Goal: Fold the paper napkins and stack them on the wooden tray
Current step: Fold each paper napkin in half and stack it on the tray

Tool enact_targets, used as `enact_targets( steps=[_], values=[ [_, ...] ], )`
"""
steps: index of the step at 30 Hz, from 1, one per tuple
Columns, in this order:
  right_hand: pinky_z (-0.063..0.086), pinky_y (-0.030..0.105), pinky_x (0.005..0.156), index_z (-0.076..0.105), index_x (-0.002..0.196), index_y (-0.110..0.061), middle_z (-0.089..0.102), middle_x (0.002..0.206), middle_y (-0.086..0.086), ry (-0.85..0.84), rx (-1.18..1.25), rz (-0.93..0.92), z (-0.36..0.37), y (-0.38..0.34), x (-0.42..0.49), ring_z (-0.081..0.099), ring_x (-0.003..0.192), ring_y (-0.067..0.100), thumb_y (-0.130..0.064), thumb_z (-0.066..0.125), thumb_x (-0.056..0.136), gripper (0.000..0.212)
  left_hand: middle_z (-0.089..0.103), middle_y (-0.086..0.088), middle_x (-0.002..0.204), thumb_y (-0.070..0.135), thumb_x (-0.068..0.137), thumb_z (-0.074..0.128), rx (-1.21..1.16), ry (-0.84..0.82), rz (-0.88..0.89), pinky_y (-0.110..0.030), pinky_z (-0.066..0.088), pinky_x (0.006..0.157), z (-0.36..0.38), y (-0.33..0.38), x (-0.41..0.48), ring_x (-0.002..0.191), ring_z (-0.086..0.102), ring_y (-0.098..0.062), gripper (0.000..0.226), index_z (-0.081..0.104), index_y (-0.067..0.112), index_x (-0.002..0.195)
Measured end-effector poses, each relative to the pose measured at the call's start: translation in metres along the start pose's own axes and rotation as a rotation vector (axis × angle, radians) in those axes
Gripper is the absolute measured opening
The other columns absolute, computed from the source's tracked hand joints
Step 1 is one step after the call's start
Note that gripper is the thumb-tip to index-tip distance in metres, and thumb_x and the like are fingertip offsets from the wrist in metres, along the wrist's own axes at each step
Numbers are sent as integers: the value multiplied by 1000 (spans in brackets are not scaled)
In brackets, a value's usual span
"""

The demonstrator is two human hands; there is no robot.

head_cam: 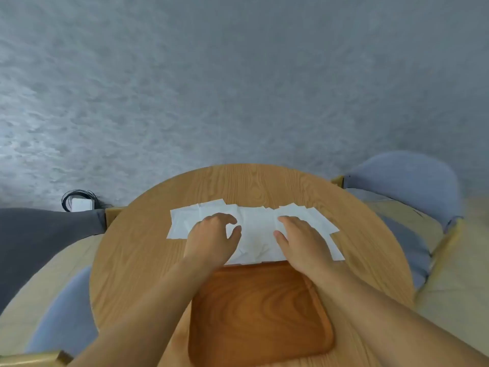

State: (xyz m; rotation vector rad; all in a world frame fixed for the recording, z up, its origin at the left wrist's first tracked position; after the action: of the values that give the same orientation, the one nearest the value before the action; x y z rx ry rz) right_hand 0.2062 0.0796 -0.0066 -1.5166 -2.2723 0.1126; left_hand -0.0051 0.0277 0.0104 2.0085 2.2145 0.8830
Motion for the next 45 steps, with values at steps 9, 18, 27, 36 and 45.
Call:
enact_targets(
  steps=[9, 18, 27, 36, 45],
  values=[
    [43, 34, 108, 57, 144, -21, 58, 147, -6, -54, 133, 8, 41, 11, 48, 53, 135, 17, -63, 69, 87, 71, 73, 11, 130, 47, 99, 60, -158, -31, -70, -27, 48, 92, 51, -9, 51, 116, 69, -14, 33, 72, 29, 125],
    [36, 20, 95, 65, 129, -29, 63, 132, -16, -21, 270, 8, 61, 20, 48, 54, 124, 9, -53, 80, 81, 55, 56, 2, 153, 48, 93, 70, -93, -36, 53, -43, 38, 116, 56, -18, 45, 142, 49, -21, 52, 63, 25, 139],
    [46, 18, 81, 77, 110, -24, 75, 107, -12, 116, 312, -10, 53, 18, 48, 66, 102, 9, -34, 74, 94, 19, 61, 6, 148, 49, 96, 65, -86, -97, 65, -44, 38, 119, 55, -16, 43, 138, 52, -17, 41, 69, 27, 130],
    [49, 17, 68, 78, 85, -32, 70, 82, -10, 368, 832, 206, 26, 20, 42, 60, 75, 1, -27, 70, 96, 14, 79, 14, 96, 23, 100, 64, -430, -75, -22, -10, 52, 75, 46, -13, 40, 89, 71, 0, 19, 82, 23, 94],
    [60, 36, 85, 82, 107, -19, 80, 111, 12, -62, 1487, 189, 27, -11, 35, 76, 103, 27, -16, 57, 104, 26, 79, -13, 112, 44, 103, 59, -1172, -469, -293, -44, 63, 92, 43, 3, 28, 105, 76, -30, 42, 75, 9, 119]
  ],
)
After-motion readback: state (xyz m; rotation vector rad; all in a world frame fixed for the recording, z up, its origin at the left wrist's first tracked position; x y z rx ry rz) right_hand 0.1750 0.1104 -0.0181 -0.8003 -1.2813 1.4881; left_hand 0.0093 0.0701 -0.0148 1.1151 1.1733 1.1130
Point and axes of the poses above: each hand's wrist, its own x-axis towards the middle knuckle, its own z-axis out of the palm, y = z × x, the point moved 3 cm from there along x, towards the middle knuckle
